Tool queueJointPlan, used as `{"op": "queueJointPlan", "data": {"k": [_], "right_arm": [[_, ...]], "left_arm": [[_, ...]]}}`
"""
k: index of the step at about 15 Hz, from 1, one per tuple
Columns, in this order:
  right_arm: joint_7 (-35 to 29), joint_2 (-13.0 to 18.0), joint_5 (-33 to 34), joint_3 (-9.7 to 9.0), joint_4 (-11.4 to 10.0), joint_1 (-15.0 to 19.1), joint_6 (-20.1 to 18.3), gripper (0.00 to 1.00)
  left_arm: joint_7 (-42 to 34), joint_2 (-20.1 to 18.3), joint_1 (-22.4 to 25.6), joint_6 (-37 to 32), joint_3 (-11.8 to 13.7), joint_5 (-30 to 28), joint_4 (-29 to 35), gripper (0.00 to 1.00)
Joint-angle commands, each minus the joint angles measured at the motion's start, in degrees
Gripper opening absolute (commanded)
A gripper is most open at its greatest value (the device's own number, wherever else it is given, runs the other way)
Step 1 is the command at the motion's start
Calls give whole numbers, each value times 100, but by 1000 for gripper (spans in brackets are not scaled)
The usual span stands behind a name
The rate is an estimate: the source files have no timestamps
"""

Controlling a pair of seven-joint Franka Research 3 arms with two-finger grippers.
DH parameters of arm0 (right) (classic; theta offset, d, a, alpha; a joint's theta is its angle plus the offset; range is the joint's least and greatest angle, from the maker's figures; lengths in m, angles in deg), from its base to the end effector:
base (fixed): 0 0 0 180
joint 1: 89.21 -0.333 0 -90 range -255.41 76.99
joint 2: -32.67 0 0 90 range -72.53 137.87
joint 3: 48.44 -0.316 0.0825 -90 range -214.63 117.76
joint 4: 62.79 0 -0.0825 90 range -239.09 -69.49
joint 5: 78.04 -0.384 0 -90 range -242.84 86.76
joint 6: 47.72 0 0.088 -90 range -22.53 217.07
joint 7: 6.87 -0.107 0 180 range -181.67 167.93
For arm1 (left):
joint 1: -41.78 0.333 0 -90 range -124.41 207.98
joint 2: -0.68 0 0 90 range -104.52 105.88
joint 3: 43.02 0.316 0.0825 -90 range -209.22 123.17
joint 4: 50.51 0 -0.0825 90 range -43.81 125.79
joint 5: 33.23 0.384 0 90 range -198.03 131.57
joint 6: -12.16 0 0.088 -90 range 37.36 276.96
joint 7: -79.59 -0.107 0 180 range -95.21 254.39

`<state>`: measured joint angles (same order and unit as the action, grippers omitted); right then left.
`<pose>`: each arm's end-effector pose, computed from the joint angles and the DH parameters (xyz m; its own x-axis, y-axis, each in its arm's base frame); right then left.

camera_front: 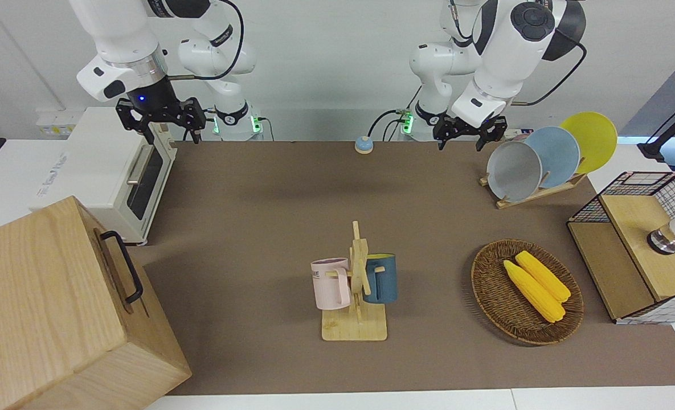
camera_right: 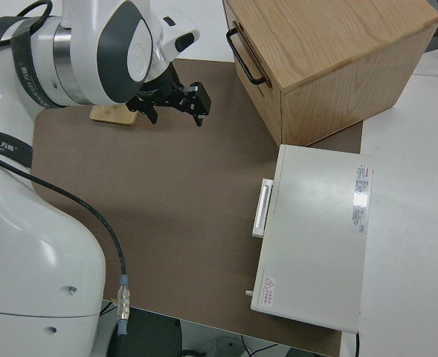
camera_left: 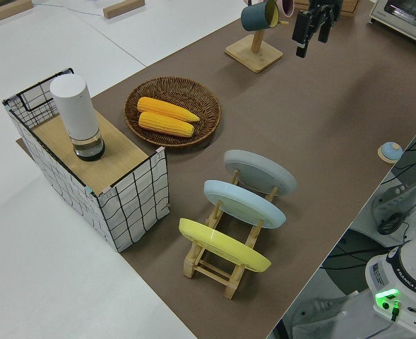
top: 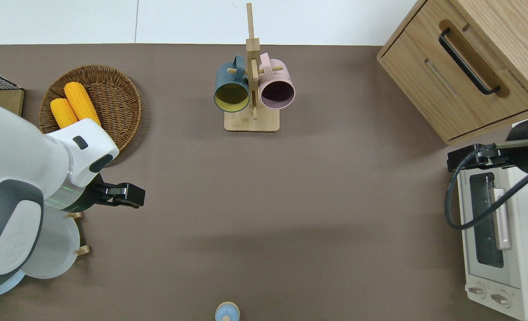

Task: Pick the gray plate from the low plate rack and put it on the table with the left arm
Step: 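Move the left gripper down toward the gray plate in the low rack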

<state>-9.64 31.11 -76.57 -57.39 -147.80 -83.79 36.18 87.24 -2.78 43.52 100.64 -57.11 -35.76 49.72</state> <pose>0.5515 0.0297 0.6412 0.9989 0.0106 -0.0451 0.0117 -0.9997 0.0236 0.5125 -0.1205 0.5705 0.9858 -0.0782 -0.1485 -0.0777 -0.9969 0.0095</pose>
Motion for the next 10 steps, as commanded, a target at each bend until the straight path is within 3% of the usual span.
{"op": "queueJointPlan", "data": {"k": [1,10], "right_arm": [[-22,-2,-15,34,37,-41,-5,983],[-22,-2,-15,34,37,-41,-5,983]], "left_arm": [[8,30,-50,56,55,-72,22,1000],[17,-23,-24,82,55,-185,128,1000]]}}
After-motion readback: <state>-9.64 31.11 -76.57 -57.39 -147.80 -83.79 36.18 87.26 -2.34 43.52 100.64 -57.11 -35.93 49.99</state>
